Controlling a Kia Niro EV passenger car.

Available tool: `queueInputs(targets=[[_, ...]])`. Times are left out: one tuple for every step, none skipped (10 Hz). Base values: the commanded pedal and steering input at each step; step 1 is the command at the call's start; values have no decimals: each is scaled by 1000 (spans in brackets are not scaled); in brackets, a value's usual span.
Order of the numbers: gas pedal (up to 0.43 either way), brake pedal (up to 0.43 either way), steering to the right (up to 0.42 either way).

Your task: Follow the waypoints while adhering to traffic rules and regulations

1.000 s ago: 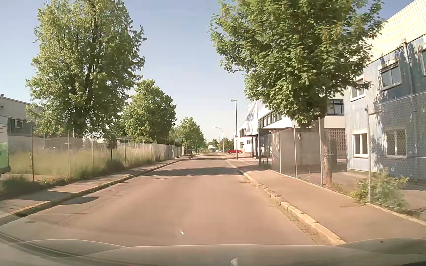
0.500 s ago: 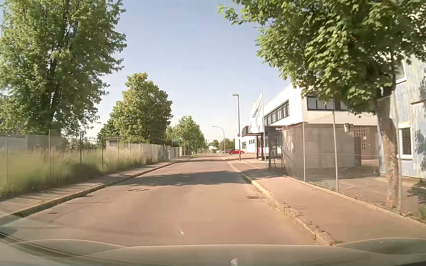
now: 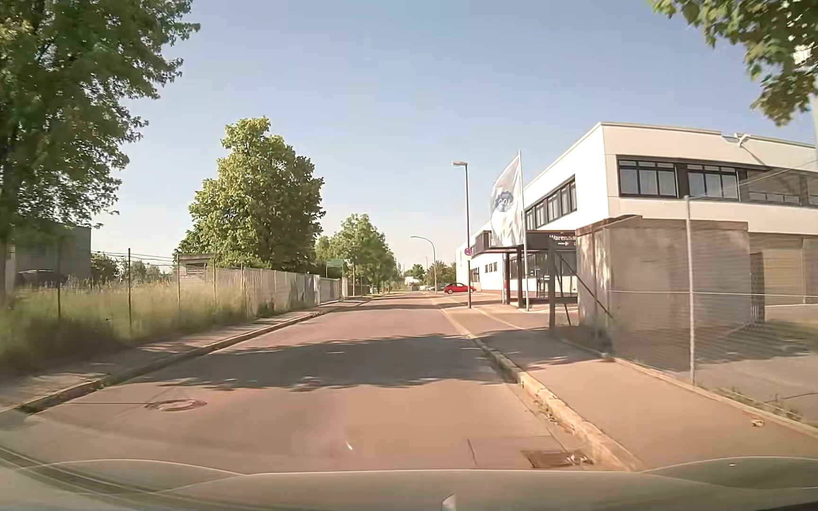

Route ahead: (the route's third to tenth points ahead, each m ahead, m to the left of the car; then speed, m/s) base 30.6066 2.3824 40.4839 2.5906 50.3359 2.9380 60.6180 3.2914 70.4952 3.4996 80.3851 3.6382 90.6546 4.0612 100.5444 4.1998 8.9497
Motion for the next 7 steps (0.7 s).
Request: queueInputs(targets=[[20,0,-9],[0,0,-12],[0,0,-14],[0,0,-15],[0,0,-15],[0,0,-15],[0,0,-15]])
